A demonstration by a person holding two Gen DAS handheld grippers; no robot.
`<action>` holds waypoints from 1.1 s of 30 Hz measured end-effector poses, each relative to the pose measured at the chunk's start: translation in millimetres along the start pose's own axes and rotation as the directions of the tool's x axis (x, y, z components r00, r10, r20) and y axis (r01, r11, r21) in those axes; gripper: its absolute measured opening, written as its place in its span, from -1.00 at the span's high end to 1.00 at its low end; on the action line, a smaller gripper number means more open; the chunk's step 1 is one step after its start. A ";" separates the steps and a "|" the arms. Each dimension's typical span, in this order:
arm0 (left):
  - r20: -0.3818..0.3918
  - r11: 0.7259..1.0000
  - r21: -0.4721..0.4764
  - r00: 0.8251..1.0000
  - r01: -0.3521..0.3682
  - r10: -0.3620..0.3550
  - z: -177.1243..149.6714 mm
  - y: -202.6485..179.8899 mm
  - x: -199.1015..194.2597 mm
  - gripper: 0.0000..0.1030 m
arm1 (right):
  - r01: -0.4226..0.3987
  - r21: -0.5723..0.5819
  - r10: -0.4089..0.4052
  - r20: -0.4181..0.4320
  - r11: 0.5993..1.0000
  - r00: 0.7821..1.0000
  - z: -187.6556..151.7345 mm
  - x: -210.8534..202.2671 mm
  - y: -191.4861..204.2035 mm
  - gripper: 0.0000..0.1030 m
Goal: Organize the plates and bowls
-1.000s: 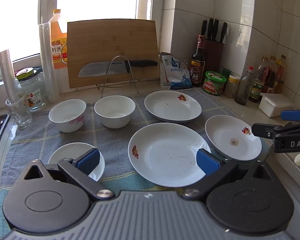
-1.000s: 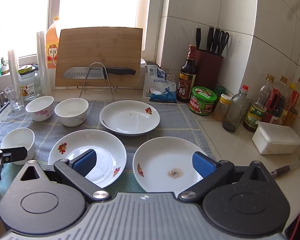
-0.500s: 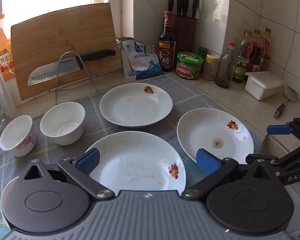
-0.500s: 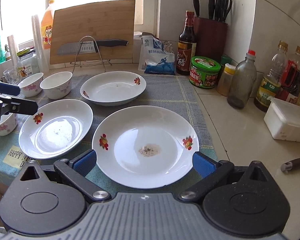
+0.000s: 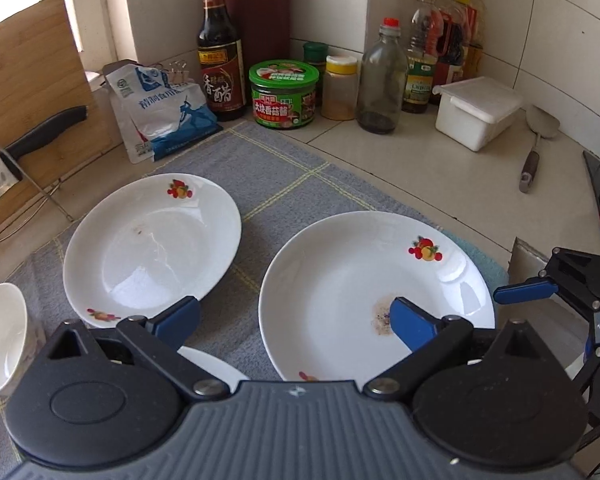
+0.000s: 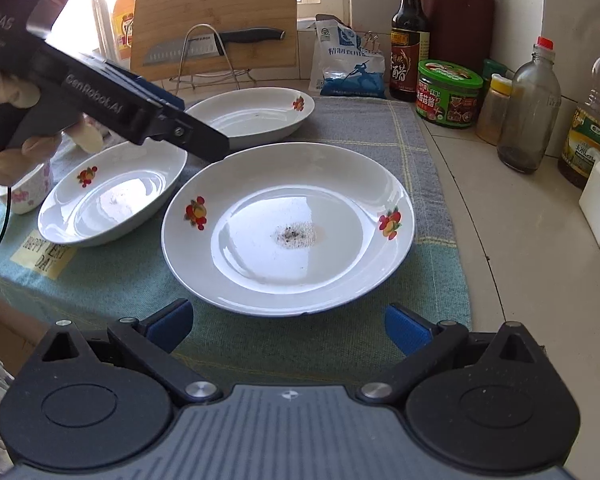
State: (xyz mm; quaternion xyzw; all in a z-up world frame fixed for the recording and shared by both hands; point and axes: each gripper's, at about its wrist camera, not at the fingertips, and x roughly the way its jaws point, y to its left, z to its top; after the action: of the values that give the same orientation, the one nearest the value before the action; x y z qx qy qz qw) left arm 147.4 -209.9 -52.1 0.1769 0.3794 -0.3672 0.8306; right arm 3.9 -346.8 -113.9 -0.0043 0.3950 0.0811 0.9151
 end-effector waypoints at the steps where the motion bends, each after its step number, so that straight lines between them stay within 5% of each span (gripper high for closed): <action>1: -0.014 1.000 0.007 1.000 0.006 -0.006 2.1 -0.7 5.8 -0.92 | 0.005 -0.010 -0.005 -0.007 1.000 1.000 -0.7 3.5 -1.3 -1.00; 15: -0.158 0.997 0.049 0.986 0.064 -0.055 15.3 1.5 53.2 -0.52 | -0.025 -0.129 0.027 0.014 0.991 1.000 -1.0 23.4 -11.8 -1.00; 33: -0.233 0.987 0.059 0.964 0.149 -0.131 24.5 6.1 73.2 -0.35 | -0.052 -0.170 0.054 0.005 0.984 0.999 6.4 24.7 -14.3 -1.00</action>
State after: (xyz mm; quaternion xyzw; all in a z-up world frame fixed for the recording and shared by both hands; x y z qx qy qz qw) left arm 196.5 -254.6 -91.8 0.2219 0.4698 -0.4163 0.7461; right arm 27.4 -356.9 -128.1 -0.0717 0.3825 0.1389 0.9107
